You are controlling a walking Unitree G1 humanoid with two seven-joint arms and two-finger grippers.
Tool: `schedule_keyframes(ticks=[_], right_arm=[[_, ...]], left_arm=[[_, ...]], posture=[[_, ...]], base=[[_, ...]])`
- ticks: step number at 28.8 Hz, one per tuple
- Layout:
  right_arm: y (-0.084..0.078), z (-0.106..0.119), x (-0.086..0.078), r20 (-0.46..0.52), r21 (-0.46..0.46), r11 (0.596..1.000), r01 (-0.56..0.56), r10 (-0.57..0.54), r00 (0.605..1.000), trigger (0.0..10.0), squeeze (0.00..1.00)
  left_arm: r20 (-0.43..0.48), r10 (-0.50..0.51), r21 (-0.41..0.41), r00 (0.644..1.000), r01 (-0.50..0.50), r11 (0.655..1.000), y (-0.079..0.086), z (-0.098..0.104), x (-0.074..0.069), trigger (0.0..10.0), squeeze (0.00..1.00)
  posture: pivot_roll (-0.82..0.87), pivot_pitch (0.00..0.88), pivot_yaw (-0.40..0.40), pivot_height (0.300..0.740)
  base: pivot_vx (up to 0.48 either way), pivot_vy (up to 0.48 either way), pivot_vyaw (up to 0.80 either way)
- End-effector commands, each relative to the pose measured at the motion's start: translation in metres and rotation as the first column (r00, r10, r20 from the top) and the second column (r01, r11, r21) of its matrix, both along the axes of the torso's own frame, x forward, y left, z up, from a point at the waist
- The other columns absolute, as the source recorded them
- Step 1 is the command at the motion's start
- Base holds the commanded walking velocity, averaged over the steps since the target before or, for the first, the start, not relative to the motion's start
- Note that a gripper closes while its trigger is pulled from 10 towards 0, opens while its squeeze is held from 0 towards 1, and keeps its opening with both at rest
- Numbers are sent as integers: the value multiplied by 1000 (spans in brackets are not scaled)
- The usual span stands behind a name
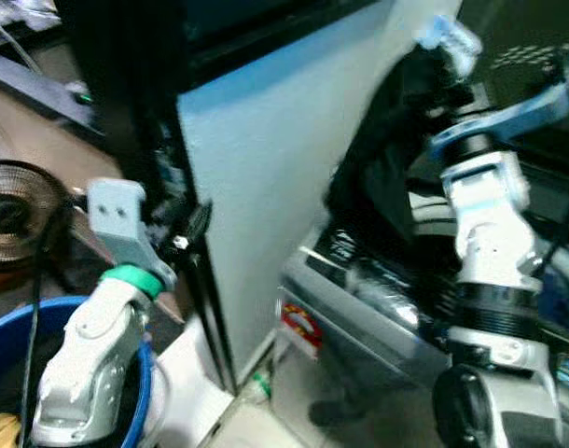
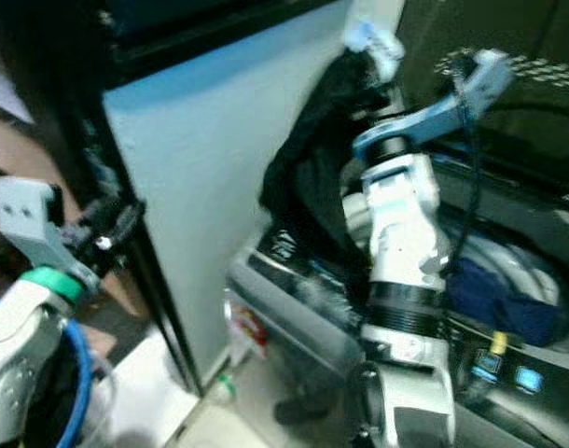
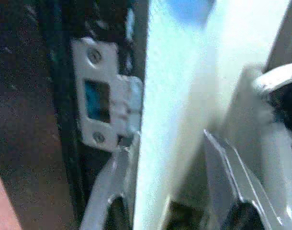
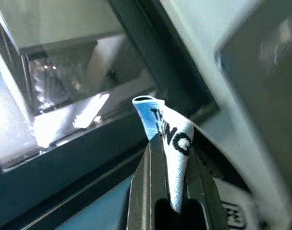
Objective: Clothes washing
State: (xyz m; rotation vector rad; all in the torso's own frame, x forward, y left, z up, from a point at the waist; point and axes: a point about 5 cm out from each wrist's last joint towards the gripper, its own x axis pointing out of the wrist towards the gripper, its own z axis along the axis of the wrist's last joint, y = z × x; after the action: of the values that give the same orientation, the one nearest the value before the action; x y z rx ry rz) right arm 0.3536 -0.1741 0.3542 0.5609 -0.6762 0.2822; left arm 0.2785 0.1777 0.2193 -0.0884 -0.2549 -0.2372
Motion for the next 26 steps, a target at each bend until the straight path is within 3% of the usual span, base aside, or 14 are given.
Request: schedule_keyframes(ticks=[1,3,10,18,23,24,26], right_arm=[[11,9,-2,34,-45,999,-9,10,999,10000,0],[17,15,-2,53,-159,986,41,-32,998,10000,0],[21,21,0,84,-226,971,72,-54,995,10000,0],[34,15,9,24,-398,917,16,-7,1000,10000,0],[38,12,9,8,-416,909,-9,14,1000,10000,0],[46,6,9,-13,-449,892,-57,57,998,10000,0],[46,6,9,-13,-449,892,-57,57,998,10000,0]], left_arm=[[7,42,-2,999,-42,999,3,4,6,10000,0],[22,59,-2,998,-59,998,6,8,6,10000,0],[28,53,-1,998,-53,999,4,9,4,10000,0],[18,41,24,999,-41,999,4,9,4,10000,0],[15,29,49,999,-30,998,2,8,4,10000,0],[26,97,42,995,-98,994,9,9,5,10000,0],[26,97,42,995,-98,994,9,9,5,10000,0]], posture=[[174,0,27,740],[175,0,22,740],[179,0,15,740],[176,0,25,740],[176,0,25,740],[173,0,26,740],[173,0,26,740]], base=[[0,0,-800],[0,0,-800],[0,0,-800],[0,0,-800],[0,0,-800],[0,0,-800],[0,0,-800]])
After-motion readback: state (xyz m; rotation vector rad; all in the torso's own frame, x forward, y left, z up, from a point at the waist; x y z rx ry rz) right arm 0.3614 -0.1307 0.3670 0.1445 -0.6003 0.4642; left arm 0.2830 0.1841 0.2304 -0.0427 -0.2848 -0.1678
